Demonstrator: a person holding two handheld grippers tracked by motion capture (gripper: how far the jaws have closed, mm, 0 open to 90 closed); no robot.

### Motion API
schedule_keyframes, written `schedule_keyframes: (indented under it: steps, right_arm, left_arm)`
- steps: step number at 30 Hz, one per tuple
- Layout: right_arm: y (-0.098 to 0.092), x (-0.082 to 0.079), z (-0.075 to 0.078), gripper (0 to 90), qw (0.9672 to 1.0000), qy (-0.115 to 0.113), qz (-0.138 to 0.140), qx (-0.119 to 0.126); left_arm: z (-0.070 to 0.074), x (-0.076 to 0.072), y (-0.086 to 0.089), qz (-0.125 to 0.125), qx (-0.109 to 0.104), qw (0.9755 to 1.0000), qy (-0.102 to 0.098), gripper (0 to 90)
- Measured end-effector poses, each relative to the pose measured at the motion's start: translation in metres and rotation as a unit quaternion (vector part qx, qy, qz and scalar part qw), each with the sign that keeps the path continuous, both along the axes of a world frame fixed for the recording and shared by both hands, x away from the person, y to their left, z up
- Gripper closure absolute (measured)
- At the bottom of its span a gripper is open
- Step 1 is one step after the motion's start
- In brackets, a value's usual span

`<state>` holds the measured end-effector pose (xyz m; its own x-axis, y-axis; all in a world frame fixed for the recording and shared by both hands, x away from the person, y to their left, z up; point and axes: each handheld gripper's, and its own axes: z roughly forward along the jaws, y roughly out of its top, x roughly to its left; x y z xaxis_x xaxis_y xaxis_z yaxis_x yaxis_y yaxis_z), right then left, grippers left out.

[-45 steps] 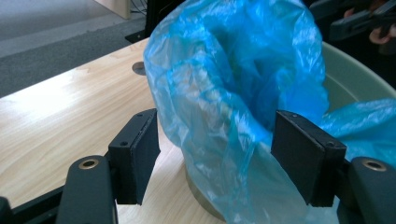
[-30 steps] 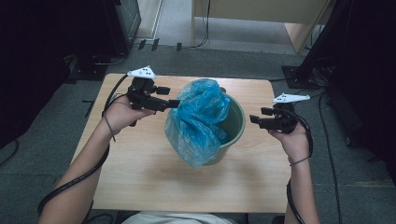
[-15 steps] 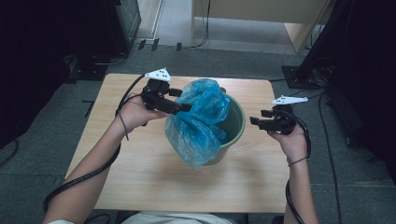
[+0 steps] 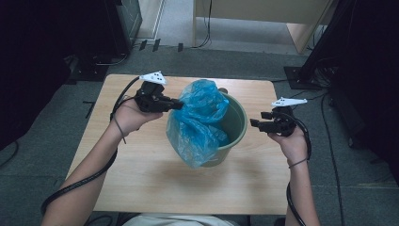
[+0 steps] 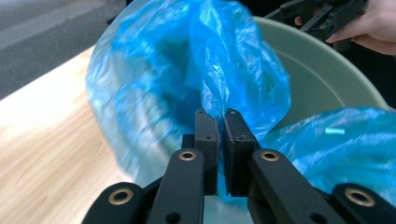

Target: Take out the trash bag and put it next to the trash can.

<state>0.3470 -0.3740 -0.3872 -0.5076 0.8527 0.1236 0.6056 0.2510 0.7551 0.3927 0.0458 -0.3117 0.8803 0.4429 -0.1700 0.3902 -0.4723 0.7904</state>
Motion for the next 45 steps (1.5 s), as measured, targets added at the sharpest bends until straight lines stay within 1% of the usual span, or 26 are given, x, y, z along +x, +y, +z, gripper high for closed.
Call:
schedule_keyframes:
  steps: [3,6,9,12,14,15,17,19,23,26,29,32,35,38,41,44,45]
  right_arm:
    - [0.001,0.001,0.0,38.9,1.0,0.0,0.001,-0.001]
    - [0.002,0.001,-0.001,38.9,1.0,-0.002,0.002,-0.009]
    - [0.003,0.002,-0.003,38.9,0.9998,-0.006,-0.002,-0.018]
    - [0.003,0.002,-0.006,39.0,0.9996,-0.016,-0.006,-0.024]
    - [0.002,0.003,-0.009,38.9,0.9994,-0.023,-0.009,-0.023]
    - [0.001,0.004,-0.011,39.0,0.9993,-0.029,-0.01,-0.022]
    - [0.001,0.004,-0.015,38.8,0.9992,-0.036,-0.013,-0.015]
    - [0.001,0.006,-0.021,38.5,0.9988,-0.045,-0.012,-0.014]
    - [0.003,0.01,-0.034,38.5,0.9989,-0.043,-0.01,-0.018]
    - [0.006,0.012,-0.044,38.5,0.9993,-0.032,-0.006,-0.019]
    - [0.008,0.014,-0.053,38.6,0.9994,-0.022,-0.004,-0.025]
    - [0.008,0.016,-0.059,38.6,0.9994,-0.018,-0.003,-0.028]
    - [0.008,0.017,-0.064,38.6,0.9994,-0.016,-0.006,-0.028]
    - [0.009,0.018,-0.07,38.9,0.9994,-0.013,-0.005,-0.033]
    - [0.01,0.018,-0.074,39.1,0.9993,-0.015,-0.005,-0.035]
    - [0.01,0.018,-0.079,39.0,0.9996,-0.017,-0.008,-0.021]
    - [0.01,0.018,-0.081,39.0,0.9996,-0.018,-0.01,-0.02]
  left_arm:
    - [-0.008,0.002,0.007,0.005,-0.005,0.9999,0.015,78.0]
    - [-0.016,0.004,0.009,0.008,-0.015,0.9997,0.017,67.9]
    - [-0.021,0.005,0.01,0.008,-0.024,0.9994,0.024,58.5]
    - [-0.026,0.007,0.011,0.009,-0.033,0.9989,0.033,54.6]
    - [-0.029,0.008,0.011,0.011,-0.04,0.9982,0.043,52.5]
    - [-0.03,0.008,0.01,0.009,-0.042,0.9979,0.049,52.4]
    - [-0.032,0.009,0.009,0.007,-0.042,0.9978,0.051,52.3]
    - [-0.033,0.01,0.008,0.006,-0.043,0.9975,0.055,52.3]
    - [-0.034,0.011,0.007,0.006,-0.045,0.9971,0.061,52.8]
    - [-0.035,0.011,0.008,0.005,-0.048,0.9971,0.059,53.6]
    - [-0.033,0.01,0.009,0.007,-0.048,0.9975,0.051,57.7]
    - [-0.03,0.009,0.01,0.01,-0.048,0.9979,0.042,62.9]
    - [-0.028,0.007,0.011,0.007,-0.045,0.9984,0.034,67.1]
    - [-0.026,0.007,0.011,0.007,-0.044,0.9984,0.033,70.5]
    - [-0.023,0.007,0.013,0.007,-0.047,0.9983,0.034,77.6]
    - [-0.02,0.006,0.012,0.004,-0.041,0.9987,0.031,85.6]
    - [-0.02,0.007,0.012,0.003,-0.039,0.9987,0.031,86.7]
